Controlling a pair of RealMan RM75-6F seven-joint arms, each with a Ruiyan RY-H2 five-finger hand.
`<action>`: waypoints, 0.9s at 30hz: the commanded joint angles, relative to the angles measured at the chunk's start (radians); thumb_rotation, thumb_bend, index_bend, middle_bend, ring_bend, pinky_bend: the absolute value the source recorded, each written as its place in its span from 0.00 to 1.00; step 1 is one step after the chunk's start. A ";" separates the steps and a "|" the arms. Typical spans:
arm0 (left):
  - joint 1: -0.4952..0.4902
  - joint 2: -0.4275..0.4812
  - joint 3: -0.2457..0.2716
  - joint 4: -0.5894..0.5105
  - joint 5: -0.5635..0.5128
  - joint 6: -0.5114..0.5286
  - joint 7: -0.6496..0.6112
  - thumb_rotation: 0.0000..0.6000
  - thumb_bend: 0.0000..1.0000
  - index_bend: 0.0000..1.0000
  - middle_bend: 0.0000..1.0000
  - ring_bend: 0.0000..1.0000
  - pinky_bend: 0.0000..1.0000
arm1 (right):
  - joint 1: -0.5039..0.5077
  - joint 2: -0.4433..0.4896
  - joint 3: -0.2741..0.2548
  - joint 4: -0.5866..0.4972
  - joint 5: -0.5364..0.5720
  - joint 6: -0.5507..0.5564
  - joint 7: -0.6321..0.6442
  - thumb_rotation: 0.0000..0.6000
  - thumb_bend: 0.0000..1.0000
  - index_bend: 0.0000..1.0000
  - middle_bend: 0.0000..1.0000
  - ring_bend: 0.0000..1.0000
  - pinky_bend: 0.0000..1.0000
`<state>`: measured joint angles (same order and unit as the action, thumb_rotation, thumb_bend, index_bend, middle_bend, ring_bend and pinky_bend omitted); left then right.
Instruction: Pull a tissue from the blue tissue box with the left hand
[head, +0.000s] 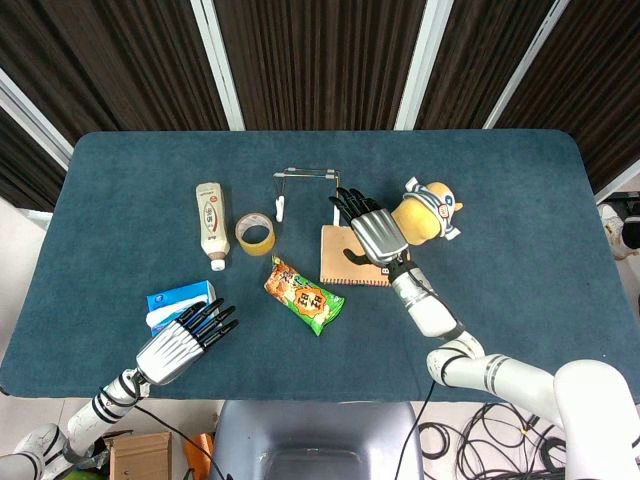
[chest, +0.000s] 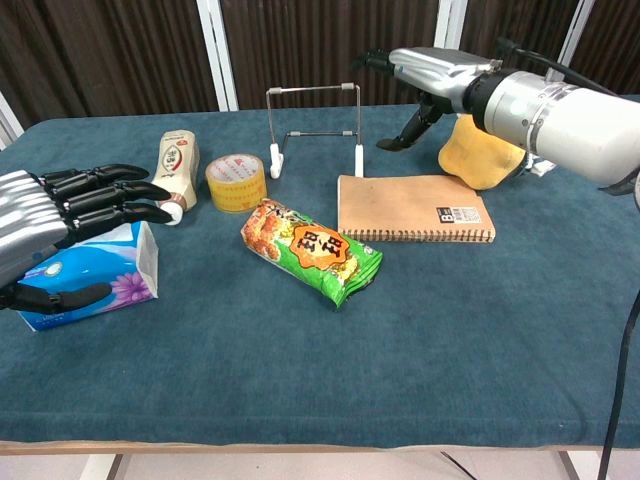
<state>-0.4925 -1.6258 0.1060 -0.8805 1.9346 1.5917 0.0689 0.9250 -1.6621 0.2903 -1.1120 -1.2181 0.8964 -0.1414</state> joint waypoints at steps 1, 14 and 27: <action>0.000 0.000 0.000 0.000 -0.003 -0.001 0.000 1.00 0.31 0.22 0.15 0.09 0.31 | 0.001 0.002 -0.002 -0.001 -0.001 -0.001 -0.003 1.00 0.21 0.05 0.00 0.00 0.20; -0.004 -0.009 0.003 0.007 -0.023 -0.017 -0.013 1.00 0.31 0.22 0.16 0.09 0.32 | -0.017 0.013 -0.011 0.009 -0.007 0.021 0.015 1.00 0.21 0.05 0.00 0.00 0.20; -0.003 0.001 -0.008 0.008 -0.051 -0.013 -0.035 1.00 0.31 0.23 0.19 0.10 0.33 | -0.047 0.037 -0.008 -0.010 -0.032 0.092 0.029 1.00 0.21 0.05 0.00 0.00 0.16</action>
<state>-0.4964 -1.6276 0.0997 -0.8730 1.8871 1.5806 0.0368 0.8856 -1.6318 0.2783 -1.1113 -1.2457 0.9756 -0.1166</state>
